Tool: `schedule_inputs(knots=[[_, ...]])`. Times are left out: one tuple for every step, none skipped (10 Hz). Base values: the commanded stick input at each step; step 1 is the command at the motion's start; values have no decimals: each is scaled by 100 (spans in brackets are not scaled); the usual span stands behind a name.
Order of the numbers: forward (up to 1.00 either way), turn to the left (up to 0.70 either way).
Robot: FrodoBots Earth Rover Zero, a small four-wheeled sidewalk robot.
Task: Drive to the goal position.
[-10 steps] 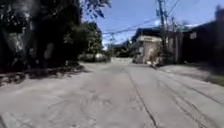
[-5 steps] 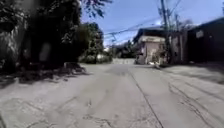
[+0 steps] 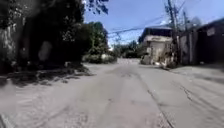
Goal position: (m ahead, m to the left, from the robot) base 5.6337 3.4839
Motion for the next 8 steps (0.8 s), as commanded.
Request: schedule_inputs(knots=[[97,3],[97,3],[97,3],[97,3],[97,3],[97,3],[97,5],[97,12]])
